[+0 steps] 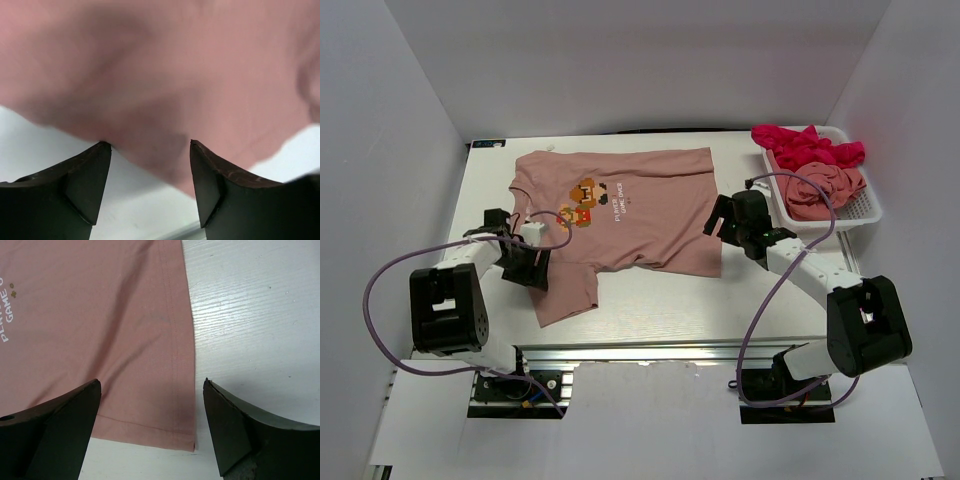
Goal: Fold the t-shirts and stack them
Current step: Flatten out the tshirt
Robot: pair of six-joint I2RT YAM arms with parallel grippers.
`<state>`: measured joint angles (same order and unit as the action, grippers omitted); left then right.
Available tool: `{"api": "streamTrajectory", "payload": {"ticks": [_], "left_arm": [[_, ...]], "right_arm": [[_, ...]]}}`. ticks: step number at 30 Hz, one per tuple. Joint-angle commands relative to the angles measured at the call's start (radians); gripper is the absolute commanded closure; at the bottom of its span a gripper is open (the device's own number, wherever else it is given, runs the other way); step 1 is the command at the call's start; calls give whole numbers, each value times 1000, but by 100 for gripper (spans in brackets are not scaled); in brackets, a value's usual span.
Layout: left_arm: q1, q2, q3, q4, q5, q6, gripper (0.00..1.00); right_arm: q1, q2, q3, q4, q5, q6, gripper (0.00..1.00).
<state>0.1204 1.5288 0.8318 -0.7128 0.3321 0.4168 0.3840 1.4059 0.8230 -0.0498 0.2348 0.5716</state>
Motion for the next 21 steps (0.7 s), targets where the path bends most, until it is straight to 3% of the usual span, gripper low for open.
{"api": "streamTrajectory", "payload": {"ticks": [1,7,10,13,14,15,21], "left_arm": [[-22,11,-33,190,7,-6,28],[-33,28,-20,167,1,8,37],[-34,28,-17,153,-11,17,52],[-34,27,-8,127,-39,31,77],[-34,25,-7,124,-57,36,92],[-34,22,-8,118,-65,40,99],[-34,4,12,56,-137,80,100]], "right_arm": [[4,-10,15,34,27,-13,14],[7,-8,4,33,41,-19,15],[7,-1,-4,34,46,-24,16],[6,7,-7,39,49,-27,17],[7,10,-7,39,49,-27,17],[6,14,-7,39,49,-29,18],[7,16,-25,28,25,-15,16]]}}
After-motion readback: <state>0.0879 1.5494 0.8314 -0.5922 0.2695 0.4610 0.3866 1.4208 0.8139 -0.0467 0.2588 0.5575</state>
